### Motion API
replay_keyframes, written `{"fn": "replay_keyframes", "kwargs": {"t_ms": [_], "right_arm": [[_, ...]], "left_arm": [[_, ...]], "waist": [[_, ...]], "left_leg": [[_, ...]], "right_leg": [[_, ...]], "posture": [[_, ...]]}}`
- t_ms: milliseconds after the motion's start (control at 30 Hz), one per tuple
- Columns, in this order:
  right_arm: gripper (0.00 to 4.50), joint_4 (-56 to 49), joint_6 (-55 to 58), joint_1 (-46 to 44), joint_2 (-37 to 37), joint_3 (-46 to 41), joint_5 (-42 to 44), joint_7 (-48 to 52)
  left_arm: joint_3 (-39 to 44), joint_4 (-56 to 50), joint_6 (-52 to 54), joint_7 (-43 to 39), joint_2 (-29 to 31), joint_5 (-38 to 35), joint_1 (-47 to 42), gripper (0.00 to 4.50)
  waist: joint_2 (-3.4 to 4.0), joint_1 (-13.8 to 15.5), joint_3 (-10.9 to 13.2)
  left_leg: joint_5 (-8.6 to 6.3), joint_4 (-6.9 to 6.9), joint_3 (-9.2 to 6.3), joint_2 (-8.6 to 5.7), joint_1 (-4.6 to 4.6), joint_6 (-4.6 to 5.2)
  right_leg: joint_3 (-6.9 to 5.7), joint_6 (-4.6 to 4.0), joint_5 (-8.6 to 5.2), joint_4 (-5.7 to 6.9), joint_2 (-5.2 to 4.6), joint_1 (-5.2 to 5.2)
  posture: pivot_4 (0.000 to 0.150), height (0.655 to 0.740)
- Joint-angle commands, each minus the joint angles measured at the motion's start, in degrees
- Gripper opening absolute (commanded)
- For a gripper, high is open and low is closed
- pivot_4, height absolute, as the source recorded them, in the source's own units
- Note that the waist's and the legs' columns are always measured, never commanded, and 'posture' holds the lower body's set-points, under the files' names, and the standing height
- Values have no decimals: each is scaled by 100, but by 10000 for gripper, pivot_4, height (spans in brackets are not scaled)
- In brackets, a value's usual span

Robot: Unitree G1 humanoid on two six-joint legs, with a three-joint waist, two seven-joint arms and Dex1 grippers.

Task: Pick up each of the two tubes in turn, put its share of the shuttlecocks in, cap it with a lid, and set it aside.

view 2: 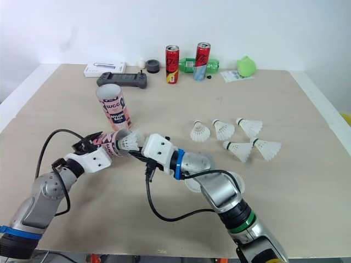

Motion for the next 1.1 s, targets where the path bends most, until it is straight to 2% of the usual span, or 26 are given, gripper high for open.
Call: {"fn": "replay_keyframes", "kwargs": {"t_ms": [33, 167, 200, 267, 367, 500, 833, 1067, 1100], "right_arm": [[17630, -573, 173, 97, -41, -300, 349, 136], [37356, -1286, 698, 710, -186, -924, 824, -133], [43904, -1455, 810, 890, -223, -1064, 826, -275], [44582, -1646, 994, 1235, -188, -1353, 596, -811], [44582, -1508, 1215, 1584, -130, -1521, -222, -1812], [44582, -1087, 1525, 1545, 246, -1531, -692, -2621], [44582, 1001, 1135, 484, 784, -1902, -989, -3379], [44582, 1872, 773, -18, 1041, -2166, -913, -3549], [42343, 1998, 730, -94, 1072, -2199, -914, -3567]], "left_arm": [[-196, -135, 20, -153, -66, -104, 133, 31849], [-187, -212, 71, -255, -144, -278, 162, 31849], [-181, -229, 86, -266, -153, -299, 164, 31849], [-164, -253, 134, -280, -172, -329, 159, 31849], [-174, -229, 173, -289, -169, -348, 112, 31849], [-222, -152, 156, -308, -189, -352, 20, 31849], [-294, -10, 90, -275, -270, -315, -122, 31849], [-266, -111, 189, -256, -323, -305, -83, 31849], [-267, -128, 200, -258, -329, -306, -81, 31849]], "waist": [[0, 5, 0], [2, 16, -2], [3, 14, -2], [4, 16, -3], [9, 10, -6], [11, 5, -5], [15, -2, -3], [20, -14, -1], [21, -13, 0]], "left_leg": [[0, 0, 0, 0, 0, 0], [0, 0, -7, -3, -2, 0], [0, 0, -7, -4, -3, 0], [0, 0, -8, -7, -4, 0], [0, 0, -8, -8, -3, -1], [15, -1, -4, -7, 0, -7], [43, -2, -3, -9, 0, -11], [44, -8, -3, -9, -1, -10], [45, -9, -3, -8, 0, -9]], "right_leg": [[0, 0, 0, 0, 0, 0], [0, 4, -4, 0, -1, 3], [0, 4, -5, 0, -2, 3], [0, 4, -4, 0, -4, 3], [0, 5, -5, 0, -4, 3], [0, 26, -8, 1, -3, -3], [3, 36, 15, -1, -4, -1], [4, 33, 17, -1, -3, -4], [4, 33, 18, -1, -2, -5]], "posture": [[1500, 7400], [1500, 7400], [1500, 7400], [1500, 7400], [1500, 7400], [1500, 7400], [1500, 7400], [1500, 7400], [1500, 7400]]}}
